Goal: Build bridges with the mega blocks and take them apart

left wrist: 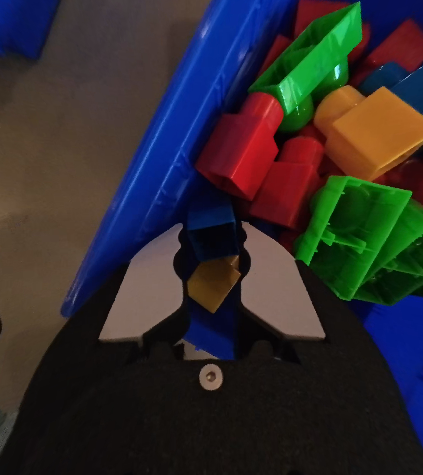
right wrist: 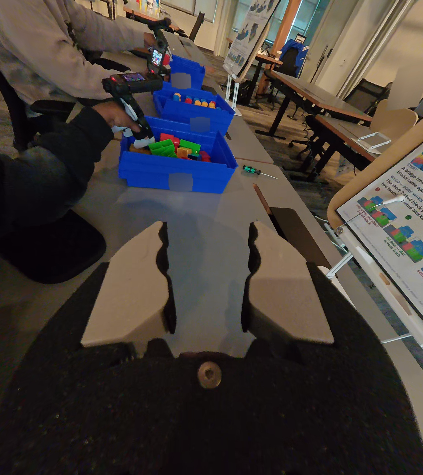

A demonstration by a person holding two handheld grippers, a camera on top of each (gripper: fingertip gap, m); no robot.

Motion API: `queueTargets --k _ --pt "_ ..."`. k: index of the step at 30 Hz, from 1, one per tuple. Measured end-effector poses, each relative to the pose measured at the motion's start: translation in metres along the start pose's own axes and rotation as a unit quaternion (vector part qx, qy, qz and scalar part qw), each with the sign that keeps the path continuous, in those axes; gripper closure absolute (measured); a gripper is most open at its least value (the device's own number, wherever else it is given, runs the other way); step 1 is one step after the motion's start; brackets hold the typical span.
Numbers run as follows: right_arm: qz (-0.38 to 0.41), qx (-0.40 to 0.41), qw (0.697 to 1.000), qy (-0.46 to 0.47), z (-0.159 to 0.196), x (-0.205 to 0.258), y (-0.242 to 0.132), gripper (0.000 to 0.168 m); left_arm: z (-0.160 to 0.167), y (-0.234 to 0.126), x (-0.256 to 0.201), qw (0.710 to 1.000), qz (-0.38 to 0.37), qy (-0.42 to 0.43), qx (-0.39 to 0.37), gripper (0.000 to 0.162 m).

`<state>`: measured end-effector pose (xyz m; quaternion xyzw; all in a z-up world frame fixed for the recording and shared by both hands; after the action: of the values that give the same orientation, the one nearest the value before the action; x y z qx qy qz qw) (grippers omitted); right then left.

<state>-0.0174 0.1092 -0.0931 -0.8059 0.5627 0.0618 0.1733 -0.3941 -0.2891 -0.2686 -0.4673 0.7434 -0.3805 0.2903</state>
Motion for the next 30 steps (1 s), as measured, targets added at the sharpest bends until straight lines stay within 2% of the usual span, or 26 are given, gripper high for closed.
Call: queueTargets --k 3,5,8,11,14,18,21,24,30 --pt "-0.004 0.001 1.0 -0.001 0.0 0.001 0.001 0.108 -0.002 -0.014 0.001 0.999 0.019 -0.007 -0.025 0.125" --pt "-0.004 0.001 1.0 -0.001 0.001 0.001 0.002 0.108 -0.01 -0.036 -0.002 0.997 0.039 -0.008 -0.07 0.125" --pt "-0.012 0.0 1.0 0.003 0.001 0.004 0.005 0.109 -0.031 -0.078 -0.029 0.971 0.147 0.013 -0.191 0.126" --pt "-0.021 -0.002 1.0 0.007 0.0 0.008 0.011 0.109 -0.052 -0.128 -0.072 0.896 0.297 0.064 -0.323 0.126" --pt "-0.037 -0.015 0.999 0.021 -0.003 0.015 0.019 0.109 -0.06 -0.176 -0.121 0.783 0.452 0.123 -0.409 0.126" --pt "-0.05 -0.047 0.996 0.055 -0.012 0.024 0.034 0.109 -0.055 -0.217 -0.185 0.649 0.603 0.193 -0.422 0.126" --pt "-0.057 -0.084 0.991 0.083 -0.02 0.029 0.042 0.109 -0.044 -0.235 -0.234 0.569 0.681 0.237 -0.395 0.126" --pt "-0.052 -0.113 0.988 0.097 -0.027 0.032 0.044 0.109 -0.029 -0.241 -0.283 0.522 0.724 0.283 -0.35 0.126" --pt "-0.033 -0.169 0.977 0.13 -0.041 0.029 0.038 0.106 0.005 -0.241 -0.354 0.47 0.766 0.345 -0.272 0.126"
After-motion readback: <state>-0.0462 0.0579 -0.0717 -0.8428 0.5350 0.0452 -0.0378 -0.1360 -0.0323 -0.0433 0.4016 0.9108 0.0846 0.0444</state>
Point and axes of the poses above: each gripper's, where its closed fingertips meet, y out along the fingers, z out of its underside, x = y × z across the jaws, the point moved 5 cm from there along -y, back along the fingers, and after that the axes turned 9 degrees about z, right-handed, at the moved point
